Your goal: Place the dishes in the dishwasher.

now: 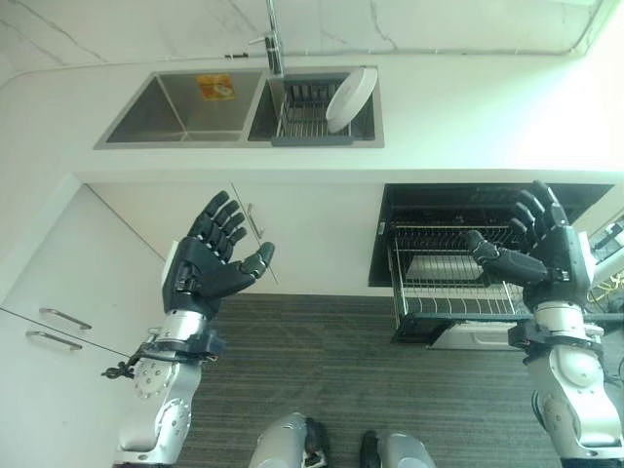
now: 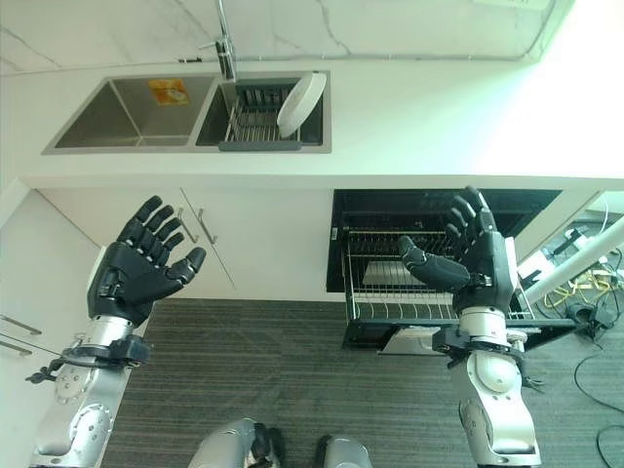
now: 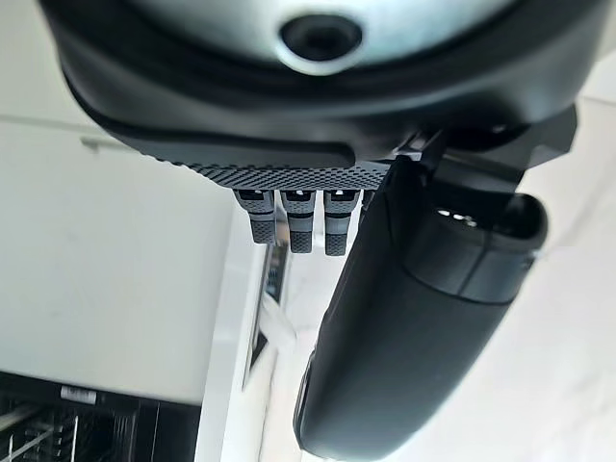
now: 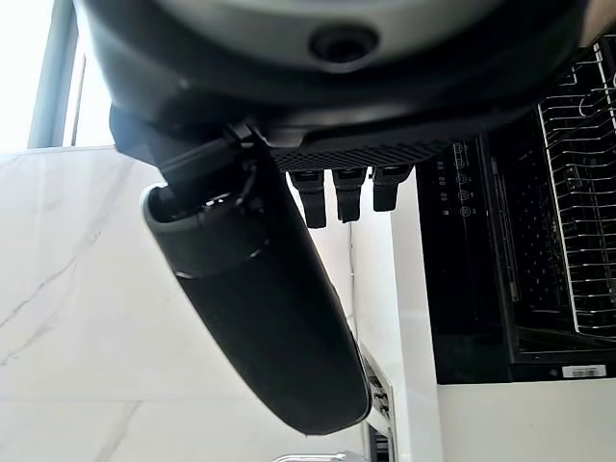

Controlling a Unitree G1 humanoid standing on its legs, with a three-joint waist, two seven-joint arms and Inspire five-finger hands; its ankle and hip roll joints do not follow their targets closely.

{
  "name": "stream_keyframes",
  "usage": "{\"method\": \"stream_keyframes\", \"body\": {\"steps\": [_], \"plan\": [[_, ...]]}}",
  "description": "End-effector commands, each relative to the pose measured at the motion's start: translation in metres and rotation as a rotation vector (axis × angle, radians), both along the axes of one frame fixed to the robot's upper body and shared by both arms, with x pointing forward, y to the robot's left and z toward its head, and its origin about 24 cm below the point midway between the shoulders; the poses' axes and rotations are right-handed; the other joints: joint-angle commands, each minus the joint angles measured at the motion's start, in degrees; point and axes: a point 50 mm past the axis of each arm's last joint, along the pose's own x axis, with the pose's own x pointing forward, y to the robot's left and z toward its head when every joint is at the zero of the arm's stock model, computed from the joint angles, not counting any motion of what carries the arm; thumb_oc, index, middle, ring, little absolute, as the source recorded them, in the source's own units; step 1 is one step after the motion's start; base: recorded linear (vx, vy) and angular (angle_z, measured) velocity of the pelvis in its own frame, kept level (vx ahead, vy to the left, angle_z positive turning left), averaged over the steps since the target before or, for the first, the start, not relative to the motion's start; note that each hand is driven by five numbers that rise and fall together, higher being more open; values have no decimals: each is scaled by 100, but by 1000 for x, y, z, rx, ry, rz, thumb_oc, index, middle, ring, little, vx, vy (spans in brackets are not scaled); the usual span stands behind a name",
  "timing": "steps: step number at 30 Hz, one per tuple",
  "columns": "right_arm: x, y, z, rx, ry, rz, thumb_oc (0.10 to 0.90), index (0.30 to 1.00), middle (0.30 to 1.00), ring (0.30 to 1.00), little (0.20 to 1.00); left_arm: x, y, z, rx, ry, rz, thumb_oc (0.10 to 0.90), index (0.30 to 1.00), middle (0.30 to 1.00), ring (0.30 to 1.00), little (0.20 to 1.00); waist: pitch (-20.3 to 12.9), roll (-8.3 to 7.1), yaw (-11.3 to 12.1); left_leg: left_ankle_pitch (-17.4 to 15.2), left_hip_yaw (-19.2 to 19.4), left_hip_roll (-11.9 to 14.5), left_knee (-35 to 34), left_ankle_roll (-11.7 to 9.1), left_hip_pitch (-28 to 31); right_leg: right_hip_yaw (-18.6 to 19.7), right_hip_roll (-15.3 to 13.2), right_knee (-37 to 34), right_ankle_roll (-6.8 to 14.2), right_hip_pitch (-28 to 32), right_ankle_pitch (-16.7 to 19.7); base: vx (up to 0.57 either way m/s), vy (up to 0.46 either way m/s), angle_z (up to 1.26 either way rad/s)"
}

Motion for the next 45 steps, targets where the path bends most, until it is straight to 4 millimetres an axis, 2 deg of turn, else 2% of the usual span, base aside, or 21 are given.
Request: {"method": "stream_keyframes", "body": {"steps": [1,2,4,5,8,11,15,17,18,21,23,25,26,28,29,30,31,37,41,43,45], "plan": [[-2,-4,47,-106,-229,36,800,900,900,900,900,-9,8,58,64,-339,8,800,900,900,900,900,-322,302,-19,32,-443,186,-388,-221,211,-33,184,-728,591,374,39,125,266,-14],[-3,-5,47,-107,-224,44,800,900,900,900,900,-10,9,59,64,-346,7,800,900,900,900,900,-367,385,-21,47,-595,291,-388,-290,15,20,271,-728,595,395,-24,169,277,2],[-5,-5,46,-111,-225,61,800,900,900,900,900,-14,7,58,78,-365,5,800,900,900,900,900,-411,484,-6,309,-919,452,-388,-420,-267,158,432,-728,544,483,-157,194,191,-14],[-4,-4,46,-115,-226,62,800,900,900,900,900,-15,6,58,87,-376,7,800,900,900,900,900,-419,509,-2,387,-952,497,-388,-445,-324,198,475,-728,522,523,-204,198,193,-40],[-4,-7,48,-125,-224,59,800,900,900,900,900,-16,6,60,77,-397,11,800,900,900,900,900,-436,519,-37,269,-693,545,-388,-374,-320,191,399,-728,553,667,-295,245,309,-50],[-10,-11,47,-121,-219,53,800,900,900,900,900,-15,9,64,93,-404,3,800,900,900,900,900,-474,453,-56,-63,-567,423,-388,-247,-199,132,179,-728,726,851,-337,237,293,-19],[-9,-8,47,-89,-229,50,800,900,900,900,900,-10,3,81,120,-473,-68,800,900,900,900,900,-609,303,132,-332,-725,122,-388,-31,-121,-41,-191,-728,1075,971,-189,218,262,19],[-8,-6,47,-70,-238,36,800,900,900,900,900,-8,-2,85,135,-498,-93,800,900,900,900,900,-611,258,166,-398,-779,44,-388,34,-85,-114,-280,-728,1147,1017,-134,165,176,19],[-8,-5,46,-57,-245,21,800,900,900,900,900,-7,-6,88,151,-514,-107,800,900,900,900,900,-614,234,178,-453,-809,-15,-388,93,-58,-156,-326,-728,1196,1065,-58,186,191,27],[-9,-2,44,-8,-256,-1,800,900,900,900,900,-6,-13,96,183,-549,-148,800,900,900,900,900,-611,217,154,-644,-1025,-231,-388,308,85,-191,-302,-728,1309,1157,549,227,234,23],[-9,3,36,-12,-215,-1,800,900,900,900,900,-4,-19,95,207,-539,-195,800,900,900,900,900,-576,253,67,-778,-1157,-354,-388,458,198,-89,-218,109,1370,854,1004,188,209,16],[-8,9,36,-27,-217,32,800,900,900,900,900,-4,-24,93,239,-538,-192,800,900,900,900,900,-513,284,-17,-849,-1154,-356,-388,475,305,-39,-104,497,1292,308,1006,134,71,0],[-9,8,36,-44,-211,42,800,900,900,900,900,-4,-21,94,231,-530,-190,800,900,900,900,900,-496,250,-31,-813,-1108,-352,-388,427,314,-135,56,51,1193,252,825,165,-62,-5],[-8,8,40,-36,-226,69,800,900,900,900,900,-4,-19,96,231,-530,-179,800,900,900,900,900,-425,210,-36,-786,-1043,-303,-388,354,356,-284,165,-728,1064,294,751,138,-213,-34],[-6,8,44,-25,-265,85,800,900,900,900,900,-4,-23,98,258,-545,-162,800,900,900,900,900,-309,37,-30,-829,-860,-326,-388,291,449,-291,-47,-728,1060,-164,670,91,-316,-61],[-5,10,44,-22,-277,94,800,900,900,900,900,-4,-24,98,268,-551,-154,800,900,900,900,900,-282,16,-68,-873,-864,-331,-388,313,492,-219,-79,-728,1111,-269,876,81,-308,-53],[-4,11,46,-20,-288,100,800,900,900,900,900,-4,-25,98,276,-555,-146,800,900,900,900,900,-271,13,-70,-886,-845,-302,-388,323,515,-157,-73,-728,1108,-300,893,91,-231,-32],[1,13,58,-43,-310,86,800,900,900,900,900,-3,-35,97,253,-545,-166,800,900,900,900,900,-478,-16,-51,-849,-748,-211,-388,198,629,-77,42,-728,871,-138,442,137,-276,5],[3,19,61,-69,-324,100,800,900,900,900,900,0,-35,93,181,-507,-174,800,900,900,900,900,-531,3,-79,-667,-643,-59,-388,58,752,29,118,-728,708,-46,317,157,-285,-11],[2,18,61,-77,-324,121,800,900,900,900,900,-1,-32,90,137,-493,-177,800,900,900,900,900,-543,-26,-111,-630,-521,-58,-388,63,862,54,91,-728,664,-40,305,146,-247,-11],[-1,16,61,-97,-335,125,800,900,900,900,900,-3,-28,86,113,-483,-171,800,900,900,900,900,-560,-81,-133,-416,-359,-115,-388,54,1029,117,30,-728,618,-42,280,146,-193,-9]]}}
